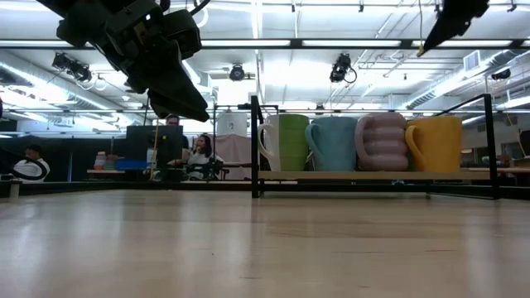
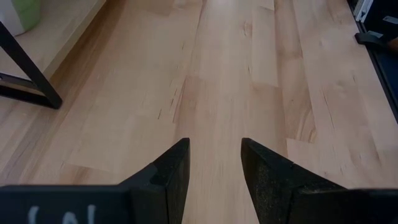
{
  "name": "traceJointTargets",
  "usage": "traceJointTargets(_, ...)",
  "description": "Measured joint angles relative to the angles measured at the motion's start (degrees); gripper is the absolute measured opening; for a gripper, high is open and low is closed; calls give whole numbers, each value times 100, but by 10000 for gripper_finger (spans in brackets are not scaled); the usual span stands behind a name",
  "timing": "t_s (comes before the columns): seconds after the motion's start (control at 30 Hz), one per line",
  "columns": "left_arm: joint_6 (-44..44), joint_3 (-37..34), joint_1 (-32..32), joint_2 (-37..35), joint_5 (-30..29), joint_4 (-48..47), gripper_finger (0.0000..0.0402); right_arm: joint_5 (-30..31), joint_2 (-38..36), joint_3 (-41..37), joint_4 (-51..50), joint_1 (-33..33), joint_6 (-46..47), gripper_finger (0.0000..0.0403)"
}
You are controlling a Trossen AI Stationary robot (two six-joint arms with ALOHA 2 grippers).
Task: Place coffee mugs
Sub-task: Return to Home Position
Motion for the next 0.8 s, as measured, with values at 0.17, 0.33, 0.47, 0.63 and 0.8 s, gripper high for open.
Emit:
traceJointTargets(0.17,0,0,1,0,0,0,151,-15,-673,0,480,121,186,117)
traceJointTargets(0.33,0,-4,14,0,0,334,151,-349,-1111,-70,1097,194,156,116)
traceJointTargets(0.47,203,-4,160,-7,2,1533,151,-586,-1406,-453,1746,202,-25,116)
traceJointTargets(0.63,671,63,458,-517,231,2048,151,-733,-1688,-1051,2239,202,-61,116)
traceJointTargets(0.8,1130,105,730,-1493,296,1302,151,-735,-1892,-1425,2341,202,32,116)
